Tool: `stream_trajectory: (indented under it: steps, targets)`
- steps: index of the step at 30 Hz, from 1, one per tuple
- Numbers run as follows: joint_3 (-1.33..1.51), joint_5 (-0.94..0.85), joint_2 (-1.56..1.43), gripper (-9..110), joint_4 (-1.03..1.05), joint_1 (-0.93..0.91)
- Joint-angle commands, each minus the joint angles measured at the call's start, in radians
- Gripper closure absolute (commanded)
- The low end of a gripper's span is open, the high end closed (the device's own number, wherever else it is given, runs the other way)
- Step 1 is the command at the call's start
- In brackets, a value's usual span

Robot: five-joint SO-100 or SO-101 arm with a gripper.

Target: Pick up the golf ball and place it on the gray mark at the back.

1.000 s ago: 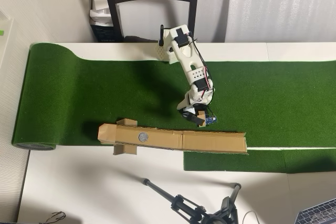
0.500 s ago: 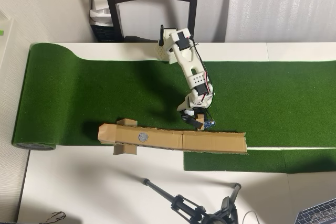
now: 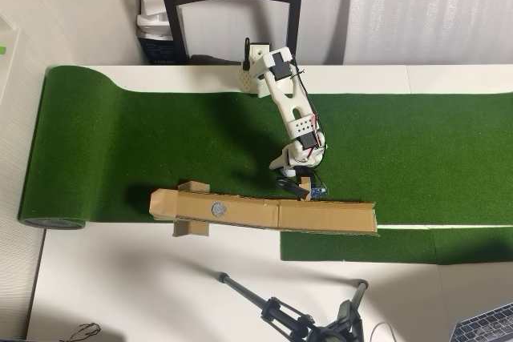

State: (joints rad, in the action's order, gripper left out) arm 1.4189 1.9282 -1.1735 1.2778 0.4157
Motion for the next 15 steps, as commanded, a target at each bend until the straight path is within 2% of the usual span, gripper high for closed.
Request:
stream_trajectory:
  steps: [1,15]
  targets:
    - [-0.091,0.008,-0.032,57,-0.012,0.003]
    - [-0.091,0.043,-0.032,71,-0.005,-0.008]
